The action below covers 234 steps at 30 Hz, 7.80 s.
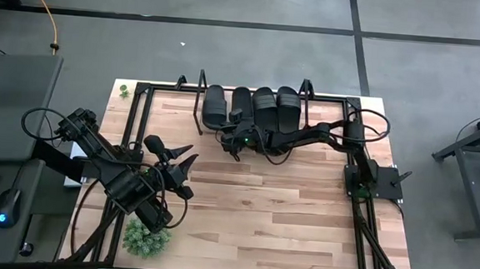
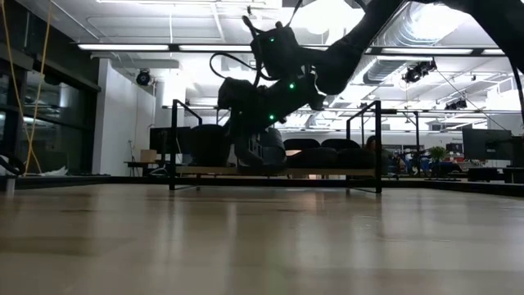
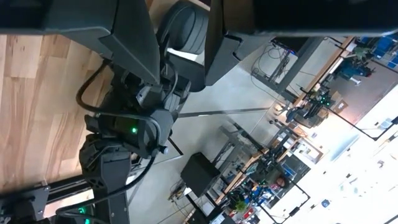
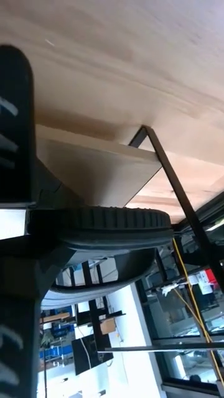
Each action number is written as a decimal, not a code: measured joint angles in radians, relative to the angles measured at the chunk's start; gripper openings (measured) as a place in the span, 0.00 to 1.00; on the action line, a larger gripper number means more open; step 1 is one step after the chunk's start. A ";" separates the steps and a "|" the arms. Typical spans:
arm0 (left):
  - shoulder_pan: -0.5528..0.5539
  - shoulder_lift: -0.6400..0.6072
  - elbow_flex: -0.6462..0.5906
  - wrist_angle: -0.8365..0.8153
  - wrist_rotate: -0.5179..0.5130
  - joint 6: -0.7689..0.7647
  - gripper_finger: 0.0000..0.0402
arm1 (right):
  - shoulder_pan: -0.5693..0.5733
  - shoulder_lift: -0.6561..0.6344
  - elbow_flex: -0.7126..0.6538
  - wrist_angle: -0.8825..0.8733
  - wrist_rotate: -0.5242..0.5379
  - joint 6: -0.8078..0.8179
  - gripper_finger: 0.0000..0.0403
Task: Pick and place slides into the shelf
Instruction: Put the black slipper on the shelf, then return to Home Position
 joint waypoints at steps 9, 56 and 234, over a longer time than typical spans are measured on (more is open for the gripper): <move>0.000 0.000 0.000 0.000 0.000 0.003 0.28 | 0.000 0.003 0.000 0.001 0.006 -0.014 0.03; 0.000 0.000 0.000 0.009 0.030 0.003 0.28 | 0.028 -0.024 0.178 -0.431 0.089 0.224 0.59; 0.694 -0.823 -0.826 1.553 1.177 0.905 0.28 | 0.266 -1.907 -0.764 -0.436 -0.326 0.953 0.53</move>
